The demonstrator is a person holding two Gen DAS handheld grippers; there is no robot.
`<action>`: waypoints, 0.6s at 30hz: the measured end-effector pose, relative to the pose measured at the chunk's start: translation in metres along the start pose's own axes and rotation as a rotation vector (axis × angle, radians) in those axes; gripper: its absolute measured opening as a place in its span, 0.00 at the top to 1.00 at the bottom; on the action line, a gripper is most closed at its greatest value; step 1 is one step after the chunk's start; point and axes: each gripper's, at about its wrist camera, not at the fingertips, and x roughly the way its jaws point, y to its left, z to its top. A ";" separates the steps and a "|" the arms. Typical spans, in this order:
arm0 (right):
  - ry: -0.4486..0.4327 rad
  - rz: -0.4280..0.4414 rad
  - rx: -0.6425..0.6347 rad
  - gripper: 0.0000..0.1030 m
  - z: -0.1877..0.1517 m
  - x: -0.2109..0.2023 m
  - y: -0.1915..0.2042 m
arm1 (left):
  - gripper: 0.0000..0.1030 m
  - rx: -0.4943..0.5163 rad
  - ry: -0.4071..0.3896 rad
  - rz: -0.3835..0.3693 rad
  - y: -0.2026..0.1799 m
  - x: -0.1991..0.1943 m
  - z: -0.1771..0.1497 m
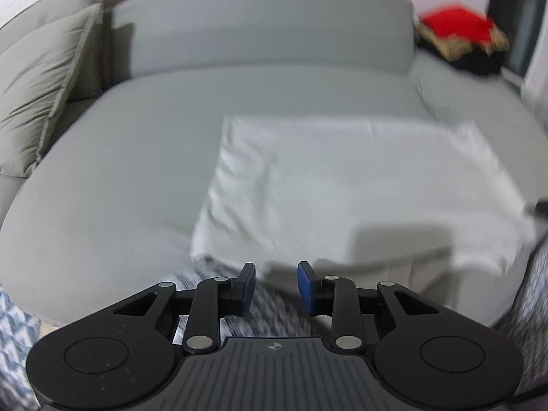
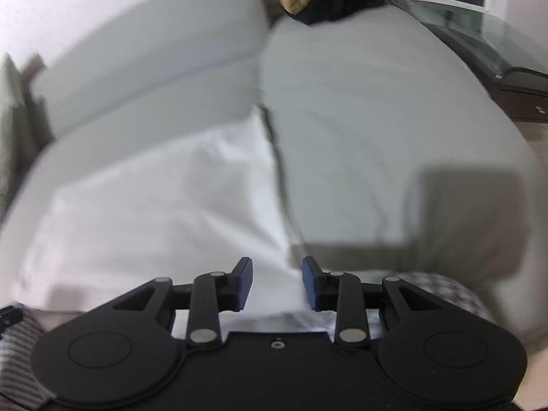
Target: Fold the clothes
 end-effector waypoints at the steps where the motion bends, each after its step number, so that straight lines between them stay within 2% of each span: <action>1: -0.012 0.042 0.005 0.70 0.003 0.000 0.003 | 0.71 -0.009 -0.023 -0.008 0.000 0.001 0.009; 5: -0.021 0.229 0.051 0.70 0.030 0.024 0.029 | 0.71 0.027 -0.099 -0.057 -0.018 0.020 0.055; 9: -0.001 0.359 0.103 0.71 0.054 0.062 0.056 | 0.71 0.095 -0.098 -0.128 -0.052 0.065 0.097; 11: 0.024 0.397 0.147 0.71 0.063 0.082 0.061 | 0.71 0.115 -0.076 -0.153 -0.065 0.095 0.111; 16: 0.125 0.443 0.274 0.71 0.066 0.136 0.058 | 0.83 0.095 0.018 -0.189 -0.076 0.178 0.133; 17: 0.143 0.436 0.299 0.74 0.068 0.149 0.054 | 0.83 0.081 0.040 -0.174 -0.074 0.194 0.135; 18: 0.144 0.426 0.322 0.83 0.070 0.159 0.049 | 0.82 0.067 0.057 -0.155 -0.072 0.209 0.138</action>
